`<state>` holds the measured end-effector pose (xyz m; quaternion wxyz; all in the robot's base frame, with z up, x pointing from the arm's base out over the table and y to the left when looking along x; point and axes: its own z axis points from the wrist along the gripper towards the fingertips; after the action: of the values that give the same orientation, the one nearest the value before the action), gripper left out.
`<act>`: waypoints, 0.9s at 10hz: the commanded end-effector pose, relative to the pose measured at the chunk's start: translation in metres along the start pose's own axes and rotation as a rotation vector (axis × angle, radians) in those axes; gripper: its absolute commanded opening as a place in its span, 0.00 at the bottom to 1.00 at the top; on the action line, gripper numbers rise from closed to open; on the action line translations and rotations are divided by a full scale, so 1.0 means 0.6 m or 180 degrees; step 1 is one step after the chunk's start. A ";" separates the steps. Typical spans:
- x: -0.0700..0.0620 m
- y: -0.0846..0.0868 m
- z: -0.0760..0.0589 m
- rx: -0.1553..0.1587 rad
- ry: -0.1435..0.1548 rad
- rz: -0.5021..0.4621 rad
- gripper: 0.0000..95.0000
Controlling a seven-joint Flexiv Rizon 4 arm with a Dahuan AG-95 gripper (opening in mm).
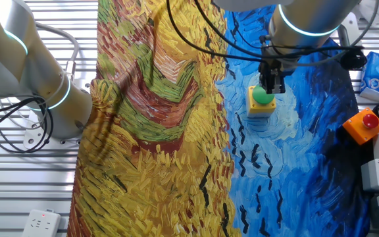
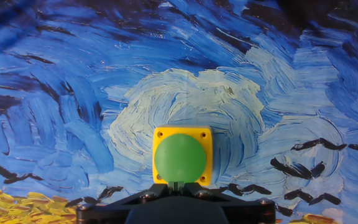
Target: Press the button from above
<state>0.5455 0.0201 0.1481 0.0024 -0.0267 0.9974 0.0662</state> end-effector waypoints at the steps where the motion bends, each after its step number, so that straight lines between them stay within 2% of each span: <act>1: 0.002 0.000 -0.001 0.0005 0.0000 -0.0013 0.00; 5: 0.003 0.000 -0.001 -0.0003 0.0010 -0.0006 0.00; 7: 0.003 0.000 0.000 -0.0007 -0.0080 0.0014 0.00; 9: 0.003 0.000 0.002 0.0001 -0.0087 0.0021 0.00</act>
<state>0.5426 0.0192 0.1444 0.0193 -0.0228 0.9975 0.0646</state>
